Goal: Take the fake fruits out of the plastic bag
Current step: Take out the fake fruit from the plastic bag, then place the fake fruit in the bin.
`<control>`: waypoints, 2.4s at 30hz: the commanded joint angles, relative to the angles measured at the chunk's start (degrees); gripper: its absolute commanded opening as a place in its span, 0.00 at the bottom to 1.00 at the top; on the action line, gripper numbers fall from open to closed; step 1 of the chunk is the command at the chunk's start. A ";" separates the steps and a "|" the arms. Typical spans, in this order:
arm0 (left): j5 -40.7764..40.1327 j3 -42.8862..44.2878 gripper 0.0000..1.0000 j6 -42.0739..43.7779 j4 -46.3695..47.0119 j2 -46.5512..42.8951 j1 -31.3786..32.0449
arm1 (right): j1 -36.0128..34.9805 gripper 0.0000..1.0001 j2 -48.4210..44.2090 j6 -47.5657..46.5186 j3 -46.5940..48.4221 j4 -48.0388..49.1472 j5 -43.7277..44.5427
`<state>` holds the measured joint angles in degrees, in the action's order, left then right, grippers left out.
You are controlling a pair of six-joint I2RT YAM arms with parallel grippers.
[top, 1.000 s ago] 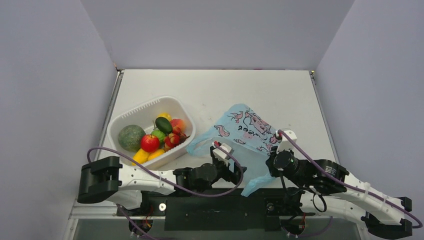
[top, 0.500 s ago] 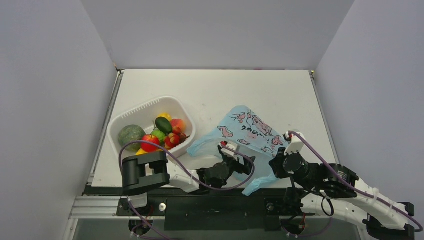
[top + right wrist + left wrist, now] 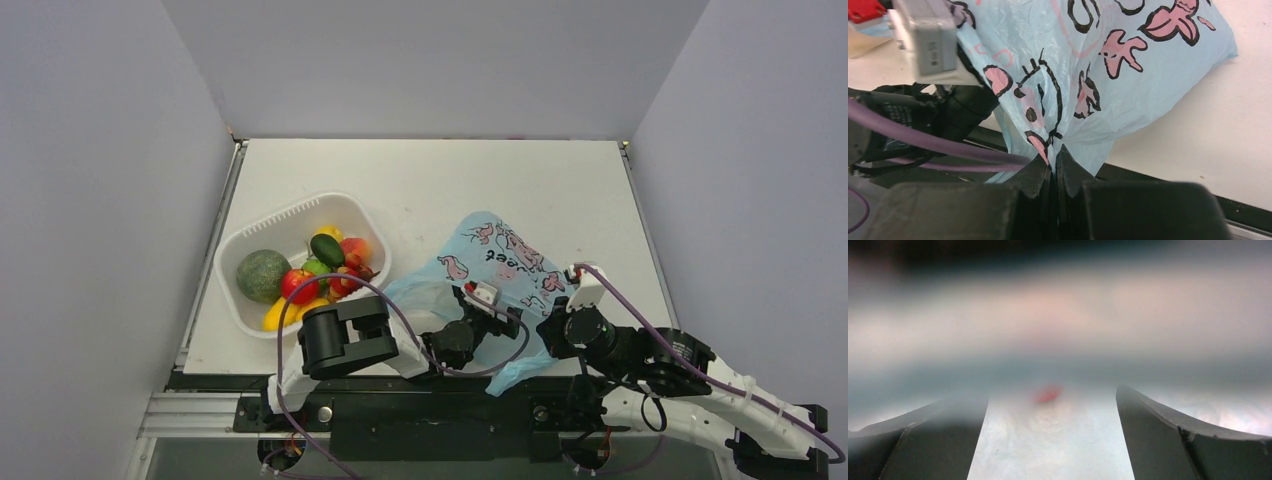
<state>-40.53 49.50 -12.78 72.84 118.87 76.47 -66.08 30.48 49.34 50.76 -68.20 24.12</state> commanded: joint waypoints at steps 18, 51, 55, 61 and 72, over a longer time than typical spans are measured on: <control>-1.42 18.42 0.97 10.00 6.79 17.60 -5.62 | -0.01 0.00 1.67 -0.96 2.78 1.11 -1.12; 46.04 -2.55 0.04 -20.74 -23.94 -18.74 -8.73 | -0.01 0.00 2.04 -0.50 1.87 2.71 7.24; 54.41 -2.81 0.02 -25.12 -32.86 -22.76 -9.76 | 0.00 0.00 2.97 1.58 2.38 3.12 11.14; 60.80 -6.49 0.01 -27.07 -38.76 -30.38 -10.02 | 0.14 0.00 3.83 3.57 2.31 3.13 16.16; 52.43 -2.76 0.00 -16.78 -67.11 -51.60 -11.13 | 0.74 0.00 7.33 4.50 0.54 2.92 17.53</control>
<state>16.49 42.63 -35.51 17.98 74.28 66.32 -65.91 37.52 52.16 52.10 -66.41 38.83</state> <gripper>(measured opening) 0.556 0.002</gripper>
